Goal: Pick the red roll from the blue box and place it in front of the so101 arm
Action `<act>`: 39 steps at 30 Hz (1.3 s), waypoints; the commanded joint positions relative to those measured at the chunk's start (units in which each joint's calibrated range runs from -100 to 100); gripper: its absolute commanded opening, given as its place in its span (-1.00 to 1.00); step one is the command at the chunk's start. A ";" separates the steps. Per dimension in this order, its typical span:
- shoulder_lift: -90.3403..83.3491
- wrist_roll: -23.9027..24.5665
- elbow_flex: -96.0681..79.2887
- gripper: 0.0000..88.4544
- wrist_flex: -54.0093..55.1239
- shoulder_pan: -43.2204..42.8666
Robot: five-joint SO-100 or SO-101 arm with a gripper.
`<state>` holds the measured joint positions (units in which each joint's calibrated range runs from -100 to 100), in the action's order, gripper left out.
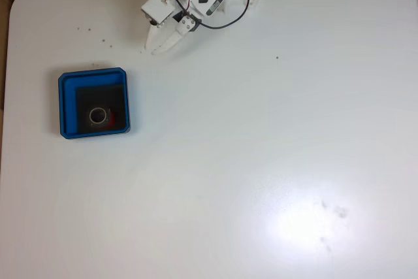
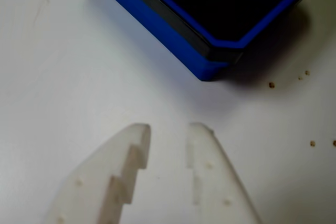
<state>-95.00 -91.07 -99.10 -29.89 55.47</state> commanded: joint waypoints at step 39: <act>89.57 -0.52 80.95 -0.99 2.16 2.23</act>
<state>-6.35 -91.24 -24.13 -26.11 57.05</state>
